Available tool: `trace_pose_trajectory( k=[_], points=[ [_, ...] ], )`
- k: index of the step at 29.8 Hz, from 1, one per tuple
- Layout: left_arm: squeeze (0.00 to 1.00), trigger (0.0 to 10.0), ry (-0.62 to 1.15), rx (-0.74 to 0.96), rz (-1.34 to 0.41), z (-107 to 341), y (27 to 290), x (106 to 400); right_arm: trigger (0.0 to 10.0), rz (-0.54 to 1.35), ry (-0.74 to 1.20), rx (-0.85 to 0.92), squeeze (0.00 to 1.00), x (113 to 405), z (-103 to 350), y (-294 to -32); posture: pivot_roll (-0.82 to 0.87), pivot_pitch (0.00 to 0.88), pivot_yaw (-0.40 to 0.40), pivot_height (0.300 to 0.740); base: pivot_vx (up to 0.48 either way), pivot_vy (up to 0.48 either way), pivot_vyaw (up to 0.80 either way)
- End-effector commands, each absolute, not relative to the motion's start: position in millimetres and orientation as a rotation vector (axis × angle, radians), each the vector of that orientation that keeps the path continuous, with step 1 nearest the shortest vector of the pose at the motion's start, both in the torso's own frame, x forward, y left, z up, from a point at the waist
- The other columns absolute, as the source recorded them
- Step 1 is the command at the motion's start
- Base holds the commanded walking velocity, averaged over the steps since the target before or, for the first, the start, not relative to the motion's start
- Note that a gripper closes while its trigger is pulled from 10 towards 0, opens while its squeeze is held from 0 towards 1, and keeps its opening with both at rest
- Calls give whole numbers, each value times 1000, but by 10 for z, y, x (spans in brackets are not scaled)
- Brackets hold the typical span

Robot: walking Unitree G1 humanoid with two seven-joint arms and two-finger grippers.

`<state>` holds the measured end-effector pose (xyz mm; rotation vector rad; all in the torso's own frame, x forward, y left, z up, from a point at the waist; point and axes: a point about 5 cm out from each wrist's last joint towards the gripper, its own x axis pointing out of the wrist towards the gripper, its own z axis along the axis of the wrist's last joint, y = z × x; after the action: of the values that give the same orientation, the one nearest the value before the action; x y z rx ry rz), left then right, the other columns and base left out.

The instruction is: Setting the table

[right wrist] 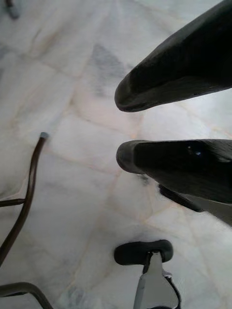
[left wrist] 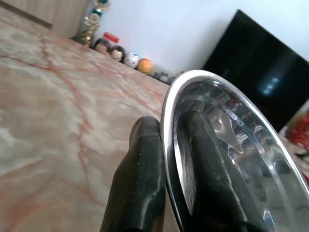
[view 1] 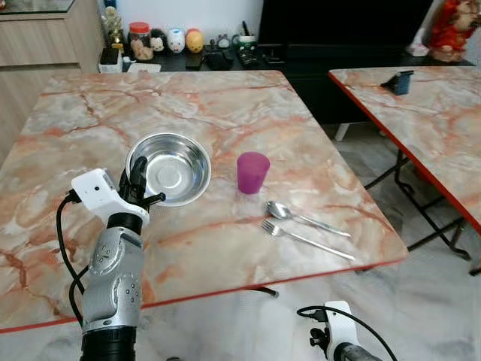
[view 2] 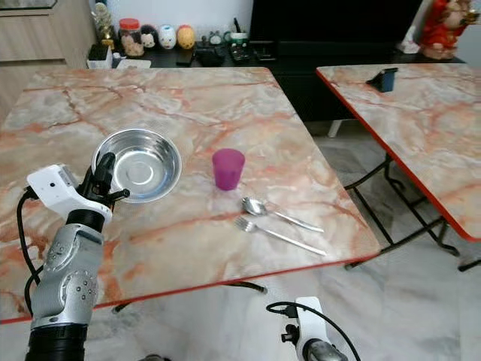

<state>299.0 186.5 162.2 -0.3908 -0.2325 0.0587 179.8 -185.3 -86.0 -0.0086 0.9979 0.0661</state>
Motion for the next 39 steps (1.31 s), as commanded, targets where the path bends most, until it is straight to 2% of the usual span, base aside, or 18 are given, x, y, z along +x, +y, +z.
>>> trace_pose_trajectory(
  k=[1,28,39],
  points=[
    [0,10000,-242,-382,46,1665,1824,2983,10000,67,985,-27,0,1852,-829,-1897,111,0,-75,740,-251,0,0],
    [0,10000,-229,-312,52,1659,1809,2997,10000,68,978,-26,0,1869,-819,-1901,111,0,-78,740,-18,0,0],
    [0,10000,-227,-312,40,1661,1771,3015,10000,63,975,-23,0,1874,-817,-1898,106,0,-74,740,0,-307,222]
  ],
)
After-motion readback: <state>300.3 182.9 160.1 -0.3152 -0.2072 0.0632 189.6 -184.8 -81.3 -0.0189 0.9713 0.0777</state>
